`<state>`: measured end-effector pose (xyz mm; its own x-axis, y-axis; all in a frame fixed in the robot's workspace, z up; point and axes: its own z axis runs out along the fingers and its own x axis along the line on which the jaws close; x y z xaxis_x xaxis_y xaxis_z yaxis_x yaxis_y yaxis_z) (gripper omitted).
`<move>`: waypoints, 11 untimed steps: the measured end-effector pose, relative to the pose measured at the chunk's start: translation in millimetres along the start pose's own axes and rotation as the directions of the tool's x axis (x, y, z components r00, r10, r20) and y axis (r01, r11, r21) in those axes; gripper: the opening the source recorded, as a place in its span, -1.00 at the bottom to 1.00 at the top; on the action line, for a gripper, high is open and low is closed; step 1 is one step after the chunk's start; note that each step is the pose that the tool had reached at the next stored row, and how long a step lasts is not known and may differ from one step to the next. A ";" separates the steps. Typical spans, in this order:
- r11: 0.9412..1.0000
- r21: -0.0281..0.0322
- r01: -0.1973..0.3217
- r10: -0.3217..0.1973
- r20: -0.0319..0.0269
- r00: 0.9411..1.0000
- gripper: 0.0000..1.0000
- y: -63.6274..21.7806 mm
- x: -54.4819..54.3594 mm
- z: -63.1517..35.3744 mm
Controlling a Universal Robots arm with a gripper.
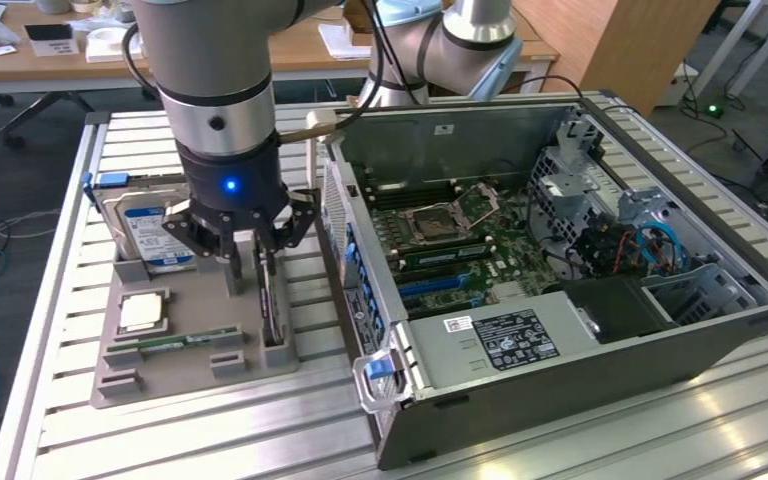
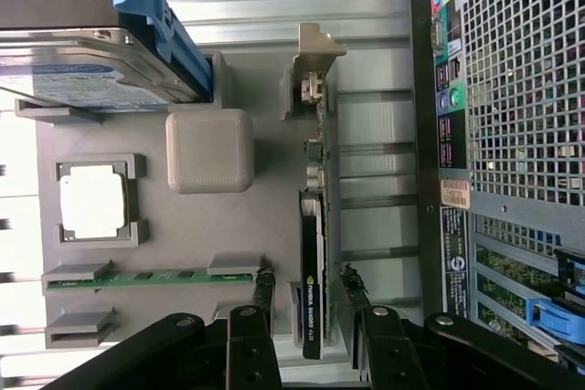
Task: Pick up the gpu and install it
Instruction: 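Pick up the gpu and move the gpu toward the slot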
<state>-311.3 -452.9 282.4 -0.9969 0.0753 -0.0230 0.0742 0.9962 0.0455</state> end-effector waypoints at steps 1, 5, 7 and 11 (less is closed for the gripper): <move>1.000 0.000 0.000 0.000 0.000 1.000 -0.17 0.0 -0.3 0.4; 1.000 0.000 0.000 0.000 0.000 1.000 -0.17 -0.1 -0.6 3.9; 1.000 0.000 0.000 0.000 0.000 1.000 -0.17 -0.2 -0.6 4.9; 1.000 0.000 0.000 0.000 0.000 1.000 -0.17 -0.3 -0.8 7.3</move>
<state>-310.3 -452.9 275.2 -0.9969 0.0753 -0.0230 0.0742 0.9962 0.0453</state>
